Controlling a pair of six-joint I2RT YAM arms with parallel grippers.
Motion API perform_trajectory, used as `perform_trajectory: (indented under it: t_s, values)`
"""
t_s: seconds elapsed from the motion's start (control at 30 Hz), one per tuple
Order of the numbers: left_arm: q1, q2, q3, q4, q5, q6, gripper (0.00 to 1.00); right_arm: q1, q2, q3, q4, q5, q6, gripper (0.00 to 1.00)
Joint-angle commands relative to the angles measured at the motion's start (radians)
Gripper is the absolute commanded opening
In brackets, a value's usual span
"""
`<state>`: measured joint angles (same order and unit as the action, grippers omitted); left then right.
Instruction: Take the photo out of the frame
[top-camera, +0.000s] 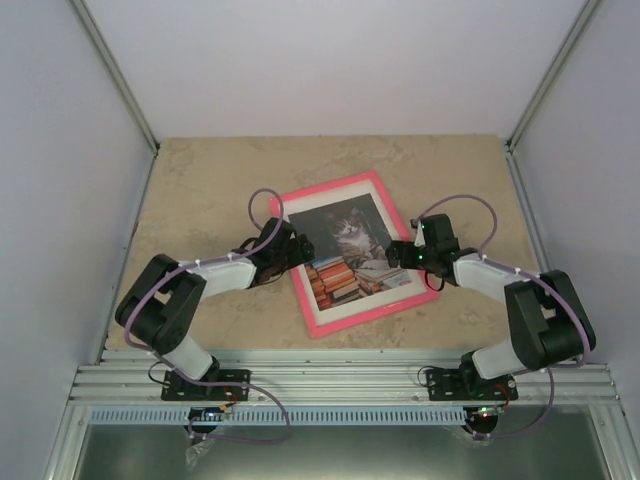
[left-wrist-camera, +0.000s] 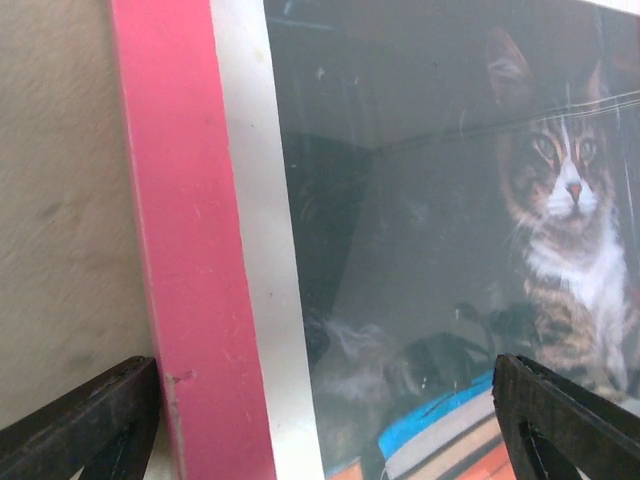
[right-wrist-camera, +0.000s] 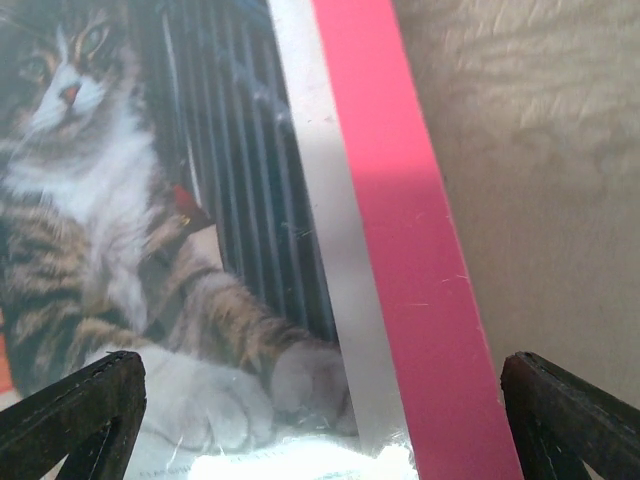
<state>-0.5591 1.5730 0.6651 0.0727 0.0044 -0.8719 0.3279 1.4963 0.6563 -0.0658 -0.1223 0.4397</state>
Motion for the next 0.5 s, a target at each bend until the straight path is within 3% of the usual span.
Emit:
perform_trajectory:
  t_s: [0.0,0.3,0.47]
  values:
    - [-0.010,0.100,0.055,-0.099,0.035,0.052,0.92,0.000,-0.077,-0.080,0.003,-0.069,0.020,0.98]
    - [-0.047,0.222,0.208,-0.149,0.047,0.106,0.91,0.000,-0.250,-0.167,-0.059,-0.022,0.041,0.98]
    - [-0.048,0.183,0.211,-0.237,-0.074,0.127,0.93,0.001,-0.284,-0.146,-0.119,0.078,0.022,0.98]
